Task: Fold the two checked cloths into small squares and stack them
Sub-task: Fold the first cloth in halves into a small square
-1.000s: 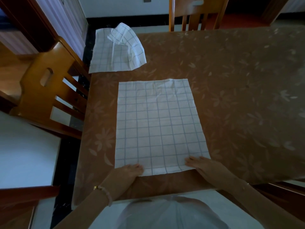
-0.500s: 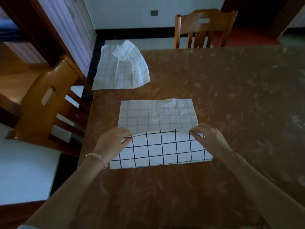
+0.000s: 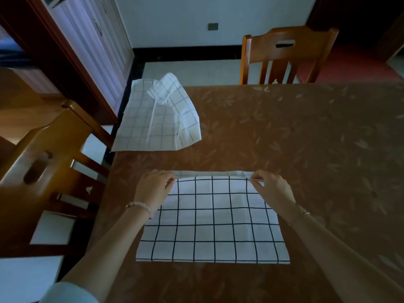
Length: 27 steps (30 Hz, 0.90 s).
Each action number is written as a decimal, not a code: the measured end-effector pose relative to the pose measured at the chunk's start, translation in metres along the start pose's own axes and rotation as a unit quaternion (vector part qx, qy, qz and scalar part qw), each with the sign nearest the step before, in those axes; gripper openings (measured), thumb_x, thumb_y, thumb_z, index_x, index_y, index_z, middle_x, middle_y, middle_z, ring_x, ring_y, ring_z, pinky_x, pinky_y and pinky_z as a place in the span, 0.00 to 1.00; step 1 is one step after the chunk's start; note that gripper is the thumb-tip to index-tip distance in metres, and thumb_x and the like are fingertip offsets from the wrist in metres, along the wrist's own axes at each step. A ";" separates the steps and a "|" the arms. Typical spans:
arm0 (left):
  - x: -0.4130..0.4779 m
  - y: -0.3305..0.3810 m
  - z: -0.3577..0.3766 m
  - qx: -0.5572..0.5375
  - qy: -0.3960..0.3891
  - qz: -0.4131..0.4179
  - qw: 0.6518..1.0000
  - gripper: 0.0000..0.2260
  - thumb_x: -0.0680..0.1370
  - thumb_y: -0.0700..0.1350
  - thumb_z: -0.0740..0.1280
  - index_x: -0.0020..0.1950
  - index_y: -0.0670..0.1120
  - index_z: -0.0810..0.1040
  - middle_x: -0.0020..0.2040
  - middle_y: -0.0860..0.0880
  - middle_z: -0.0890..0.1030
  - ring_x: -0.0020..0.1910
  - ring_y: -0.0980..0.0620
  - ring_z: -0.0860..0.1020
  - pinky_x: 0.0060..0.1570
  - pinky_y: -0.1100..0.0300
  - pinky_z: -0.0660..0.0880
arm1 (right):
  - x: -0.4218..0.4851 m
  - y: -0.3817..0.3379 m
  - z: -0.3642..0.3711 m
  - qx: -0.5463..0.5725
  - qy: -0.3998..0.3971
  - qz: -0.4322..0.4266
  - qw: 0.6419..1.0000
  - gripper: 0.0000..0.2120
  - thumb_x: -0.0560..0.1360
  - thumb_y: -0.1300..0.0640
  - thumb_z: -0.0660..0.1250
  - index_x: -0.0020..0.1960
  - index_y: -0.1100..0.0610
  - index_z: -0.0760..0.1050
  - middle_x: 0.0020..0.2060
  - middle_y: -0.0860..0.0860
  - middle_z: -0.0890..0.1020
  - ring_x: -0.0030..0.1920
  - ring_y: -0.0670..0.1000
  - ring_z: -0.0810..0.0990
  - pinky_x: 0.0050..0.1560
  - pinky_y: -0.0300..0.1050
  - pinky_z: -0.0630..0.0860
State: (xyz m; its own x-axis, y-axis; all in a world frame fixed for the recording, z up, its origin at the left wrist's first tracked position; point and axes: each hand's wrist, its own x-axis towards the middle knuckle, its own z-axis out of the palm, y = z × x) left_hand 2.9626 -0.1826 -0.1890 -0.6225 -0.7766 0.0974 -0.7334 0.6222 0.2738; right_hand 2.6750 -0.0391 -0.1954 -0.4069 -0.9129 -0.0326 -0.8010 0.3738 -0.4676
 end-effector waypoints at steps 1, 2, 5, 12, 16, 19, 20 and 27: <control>0.006 -0.002 0.004 0.005 0.004 0.002 1.000 0.02 0.74 0.42 0.69 0.42 0.47 0.81 0.36 0.51 0.80 0.34 0.51 0.76 0.39 0.55 0.74 | 0.006 0.002 0.003 -0.001 0.007 -0.003 1.000 0.05 0.76 0.54 0.65 0.48 0.53 0.79 0.44 0.47 0.82 0.44 0.49 0.80 0.40 0.39 0.73; 0.012 -0.003 0.007 0.010 0.011 0.004 1.000 0.02 0.74 0.42 0.70 0.41 0.47 0.81 0.36 0.51 0.80 0.35 0.50 0.76 0.39 0.55 0.73 | 0.011 0.003 0.006 -0.003 0.016 -0.007 1.000 0.05 0.76 0.54 0.65 0.48 0.54 0.79 0.44 0.47 0.82 0.44 0.49 0.80 0.40 0.38 0.72; 0.025 -0.007 0.015 0.018 0.028 0.004 0.999 0.02 0.72 0.41 0.70 0.41 0.47 0.81 0.37 0.51 0.79 0.35 0.49 0.76 0.42 0.54 0.71 | 0.024 0.006 0.014 -0.003 0.042 -0.012 0.999 0.04 0.75 0.57 0.67 0.45 0.55 0.80 0.43 0.48 0.81 0.44 0.50 0.78 0.39 0.40 0.70; 0.036 -0.010 0.032 0.022 0.033 0.005 0.999 0.06 0.70 0.38 0.72 0.38 0.48 0.79 0.34 0.52 0.78 0.34 0.49 0.75 0.43 0.55 0.71 | 0.038 0.009 0.024 -0.026 0.080 -0.027 0.996 0.02 0.72 0.58 0.70 0.41 0.55 0.80 0.39 0.49 0.80 0.41 0.51 0.76 0.36 0.40 0.68; 0.039 -0.012 0.040 0.035 0.040 0.006 0.999 0.07 0.69 0.38 0.73 0.37 0.48 0.78 0.33 0.52 0.78 0.34 0.49 0.75 0.43 0.55 0.71 | 0.038 0.014 0.031 -0.034 0.097 -0.031 0.994 0.03 0.70 0.60 0.72 0.40 0.55 0.79 0.37 0.49 0.80 0.41 0.53 0.77 0.36 0.44 0.74; 0.036 -0.010 0.042 0.061 0.066 0.004 0.996 0.06 0.69 0.39 0.74 0.43 0.46 0.80 0.39 0.49 0.80 0.40 0.47 0.77 0.47 0.52 0.73 | 0.037 0.016 0.035 -0.055 0.120 -0.034 0.991 0.08 0.67 0.59 0.75 0.45 0.56 0.79 0.41 0.51 0.79 0.43 0.56 0.77 0.39 0.49 0.76; 0.034 -0.008 0.041 0.075 0.079 -0.003 0.994 0.08 0.69 0.40 0.73 0.46 0.45 0.80 0.43 0.47 0.80 0.44 0.45 0.77 0.50 0.50 0.73 | 0.035 0.015 0.035 -0.070 0.133 -0.034 0.988 0.12 0.67 0.58 0.76 0.48 0.57 0.79 0.45 0.53 0.79 0.45 0.57 0.76 0.40 0.51 0.76; -0.021 0.044 0.048 0.049 0.074 -0.023 0.996 0.16 0.71 0.38 0.68 0.59 0.44 0.77 0.58 0.44 0.77 0.61 0.43 0.74 0.63 0.41 0.68 | -0.012 -0.022 0.034 -0.053 0.213 -0.058 0.974 0.14 0.73 0.63 0.66 0.59 0.59 0.75 0.54 0.55 0.78 0.53 0.56 0.75 0.52 0.53 0.75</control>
State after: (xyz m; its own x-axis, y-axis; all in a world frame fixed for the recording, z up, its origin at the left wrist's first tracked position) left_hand 2.9302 -0.1346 -0.2246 -0.5463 -0.8057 0.2290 -0.7874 0.5872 0.1877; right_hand 2.7122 -0.0419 -0.2143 -0.4378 -0.8072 0.3959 -0.8843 0.3069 -0.3520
